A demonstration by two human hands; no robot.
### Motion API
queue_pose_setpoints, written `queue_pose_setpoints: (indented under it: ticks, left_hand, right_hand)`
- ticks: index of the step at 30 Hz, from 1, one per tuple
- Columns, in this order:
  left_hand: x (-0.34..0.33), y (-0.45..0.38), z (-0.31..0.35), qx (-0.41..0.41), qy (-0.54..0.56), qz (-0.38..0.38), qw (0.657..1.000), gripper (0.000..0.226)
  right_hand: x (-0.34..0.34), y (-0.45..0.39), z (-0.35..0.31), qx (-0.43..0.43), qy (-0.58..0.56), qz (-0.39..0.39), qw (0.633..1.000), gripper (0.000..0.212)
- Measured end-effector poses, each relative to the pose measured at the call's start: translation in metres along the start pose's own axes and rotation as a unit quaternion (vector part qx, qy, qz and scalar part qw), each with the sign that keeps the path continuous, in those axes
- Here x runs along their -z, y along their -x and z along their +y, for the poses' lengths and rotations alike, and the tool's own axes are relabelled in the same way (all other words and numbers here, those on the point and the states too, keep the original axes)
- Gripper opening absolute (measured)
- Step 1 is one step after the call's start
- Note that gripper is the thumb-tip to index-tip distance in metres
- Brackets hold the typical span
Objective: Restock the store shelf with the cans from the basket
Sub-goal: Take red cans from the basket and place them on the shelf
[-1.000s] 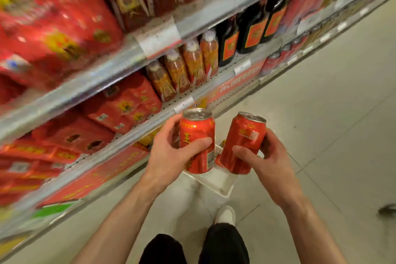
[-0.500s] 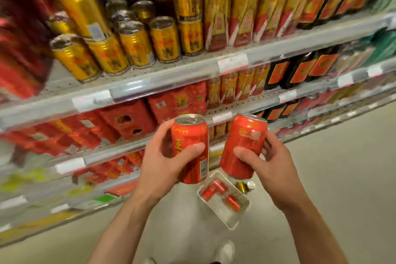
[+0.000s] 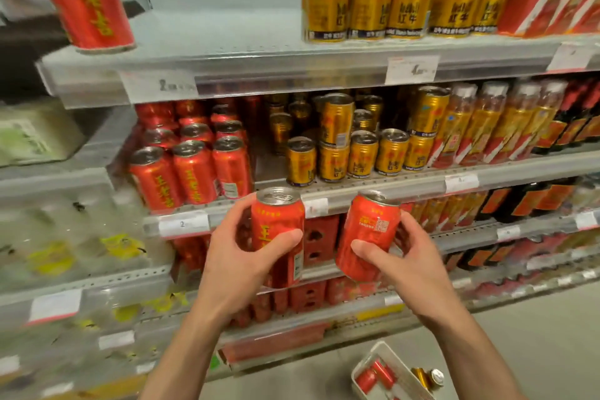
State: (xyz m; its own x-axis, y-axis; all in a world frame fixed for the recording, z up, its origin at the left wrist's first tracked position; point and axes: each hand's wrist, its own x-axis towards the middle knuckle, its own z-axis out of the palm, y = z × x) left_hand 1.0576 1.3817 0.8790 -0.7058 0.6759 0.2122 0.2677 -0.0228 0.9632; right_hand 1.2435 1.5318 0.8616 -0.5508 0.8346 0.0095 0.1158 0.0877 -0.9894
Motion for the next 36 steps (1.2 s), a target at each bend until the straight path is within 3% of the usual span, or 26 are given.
queue_pose_setpoints:
  ticks: [11, 14, 19, 25, 30, 36]
  left_hand:
    - [0.075, -0.057, 0.007, -0.039, -0.099, 0.047, 0.993, 0.058]
    - [0.078, -0.071, 0.007, -0.031, -0.132, 0.059, 0.989, 0.06]
    - [0.079, -0.093, 0.004, -0.018, -0.181, 0.096, 0.979, 0.078]
    - [0.077, -0.104, 0.007, -0.013, -0.193, 0.106, 0.975, 0.066]
    - [0.074, -0.114, 0.007, -0.017, -0.209, 0.108, 0.972, 0.074]
    - [0.074, -0.119, 0.004, -0.011, -0.211, 0.099, 0.972, 0.079]
  right_hand:
    - [-0.081, -0.064, -0.046, 0.085, 0.121, -0.084, 0.985, 0.069]
    - [-0.088, -0.095, -0.055, 0.142, 0.168, -0.123, 0.968, 0.08]
    - [-0.1, -0.14, -0.068, 0.205, 0.263, -0.17, 0.927, 0.083]
    - [-0.112, -0.172, -0.075, 0.237, 0.381, -0.209, 0.869, 0.077]
    - [-0.12, -0.191, -0.069, 0.271, 0.447, -0.199, 0.829, 0.096]
    - [-0.12, -0.202, -0.064, 0.253, 0.457, -0.205, 0.828, 0.111]
